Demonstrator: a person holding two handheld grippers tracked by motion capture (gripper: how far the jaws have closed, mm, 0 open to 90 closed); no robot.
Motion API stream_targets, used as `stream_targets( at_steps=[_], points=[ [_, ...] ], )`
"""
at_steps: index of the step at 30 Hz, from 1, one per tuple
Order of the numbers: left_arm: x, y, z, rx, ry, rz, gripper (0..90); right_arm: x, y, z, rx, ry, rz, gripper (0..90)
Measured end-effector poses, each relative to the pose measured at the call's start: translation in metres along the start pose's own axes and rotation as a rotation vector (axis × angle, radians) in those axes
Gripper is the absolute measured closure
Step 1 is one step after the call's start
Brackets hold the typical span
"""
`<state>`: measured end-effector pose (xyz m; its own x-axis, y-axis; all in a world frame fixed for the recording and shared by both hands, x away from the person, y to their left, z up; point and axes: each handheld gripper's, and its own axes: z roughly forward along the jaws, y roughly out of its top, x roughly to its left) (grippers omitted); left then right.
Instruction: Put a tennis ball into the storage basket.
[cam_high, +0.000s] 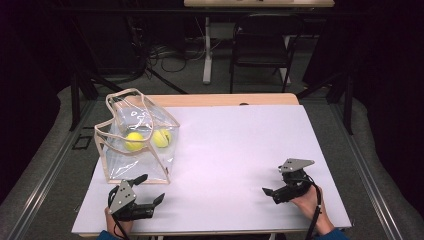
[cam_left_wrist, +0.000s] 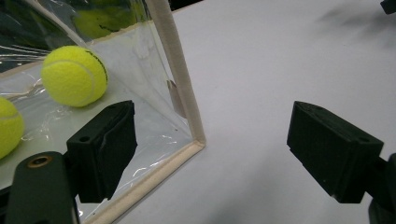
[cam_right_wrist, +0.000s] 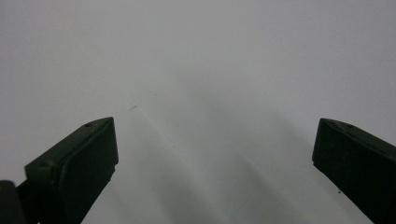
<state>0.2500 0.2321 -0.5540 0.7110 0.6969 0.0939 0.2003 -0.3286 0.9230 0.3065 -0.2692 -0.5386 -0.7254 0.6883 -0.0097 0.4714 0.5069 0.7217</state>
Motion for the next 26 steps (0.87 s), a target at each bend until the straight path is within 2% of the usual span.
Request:
stream_targets(
  at_steps=[10, 16, 26],
  points=[
    [0.0, 0.0, 0.0, 0.002, 0.003, -0.002, 16.0, 0.001, -0.018, -0.002, -0.004, -0.022, 0.019, 0.0],
    [0.0, 0.0, 0.0, 0.008, 0.005, 0.0, 16.0, 0.002, -0.025, -0.002, -0.001, -0.038, 0.013, 0.0],
    [0.0, 0.0, 0.002, 0.015, 0.001, 0.0, 16.0, 0.002, -0.031, -0.001, -0.017, -0.027, 0.035, 0.0]
  ],
)
